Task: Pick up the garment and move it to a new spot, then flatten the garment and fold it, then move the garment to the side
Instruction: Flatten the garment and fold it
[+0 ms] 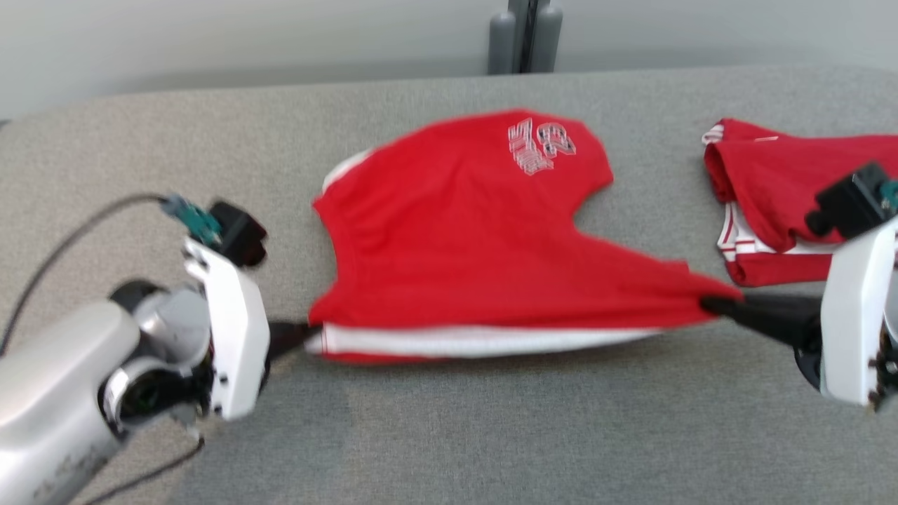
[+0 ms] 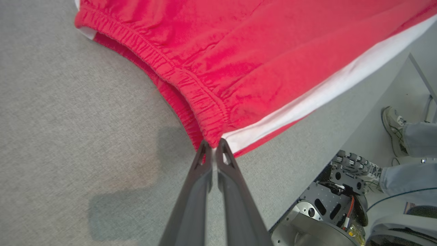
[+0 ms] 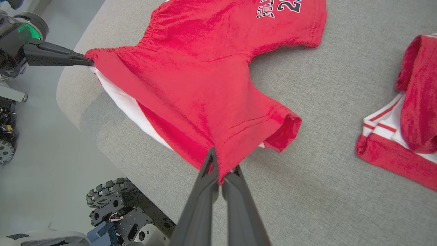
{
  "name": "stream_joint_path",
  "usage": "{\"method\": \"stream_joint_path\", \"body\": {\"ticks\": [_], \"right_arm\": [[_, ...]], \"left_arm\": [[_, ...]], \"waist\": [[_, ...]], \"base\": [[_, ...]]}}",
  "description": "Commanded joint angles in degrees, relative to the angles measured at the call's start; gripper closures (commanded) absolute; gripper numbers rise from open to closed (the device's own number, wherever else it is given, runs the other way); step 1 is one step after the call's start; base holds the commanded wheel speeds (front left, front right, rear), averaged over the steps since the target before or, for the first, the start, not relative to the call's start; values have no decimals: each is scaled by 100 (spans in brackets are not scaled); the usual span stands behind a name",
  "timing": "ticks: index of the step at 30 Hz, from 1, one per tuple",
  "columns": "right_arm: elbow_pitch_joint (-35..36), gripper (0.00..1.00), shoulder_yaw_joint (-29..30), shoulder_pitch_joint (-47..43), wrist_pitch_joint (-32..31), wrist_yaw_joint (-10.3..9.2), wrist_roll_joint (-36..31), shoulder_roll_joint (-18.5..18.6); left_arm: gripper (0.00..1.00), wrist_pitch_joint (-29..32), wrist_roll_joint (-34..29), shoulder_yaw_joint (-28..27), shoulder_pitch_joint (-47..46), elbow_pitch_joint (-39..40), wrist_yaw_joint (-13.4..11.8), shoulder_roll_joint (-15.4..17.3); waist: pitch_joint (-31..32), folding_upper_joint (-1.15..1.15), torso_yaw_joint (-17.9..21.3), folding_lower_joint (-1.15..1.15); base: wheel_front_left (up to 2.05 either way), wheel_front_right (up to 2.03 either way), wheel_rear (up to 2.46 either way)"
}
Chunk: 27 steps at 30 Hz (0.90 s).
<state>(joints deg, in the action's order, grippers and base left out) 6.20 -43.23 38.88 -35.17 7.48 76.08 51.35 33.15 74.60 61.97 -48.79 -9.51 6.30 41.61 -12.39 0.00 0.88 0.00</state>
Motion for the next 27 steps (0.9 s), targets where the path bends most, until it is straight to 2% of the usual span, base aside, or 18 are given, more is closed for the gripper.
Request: {"method": "stream_joint_path", "body": {"ticks": [1, 10, 16, 22, 27], "right_arm": [[115, 100, 18, -212, -94, 4, 58, 140], [824, 100, 310, -1367, -621, 5, 759, 1006], [1071, 100, 474, -1776, -956, 5, 1236, 1539], [926, 100, 644, -1326, -1272, 4, 1368, 1492], [316, 100, 768, -568, -1708, 4, 1397, 1232]], "left_arm": [[100, 121, 62, 73, 174, 185, -97, 112], [100, 740, 403, 398, 667, 1482, -508, 582], [100, 1205, 765, 436, 694, 1887, -809, 823], [100, 1574, 1120, 204, 287, 1864, -881, 737], [100, 1993, 1415, -24, -275, 1590, -869, 513]], "waist": [[256, 0, 19, 0], [490, 0, -66, 0], [332, 0, -145, 0], [-97, 0, -261, 0], [-599, 0, -392, 0]], "base": [[0, 0, 0], [0, 0, 0], [0, 0, 0], [0, 0, 0], [0, 0, 0]]}}
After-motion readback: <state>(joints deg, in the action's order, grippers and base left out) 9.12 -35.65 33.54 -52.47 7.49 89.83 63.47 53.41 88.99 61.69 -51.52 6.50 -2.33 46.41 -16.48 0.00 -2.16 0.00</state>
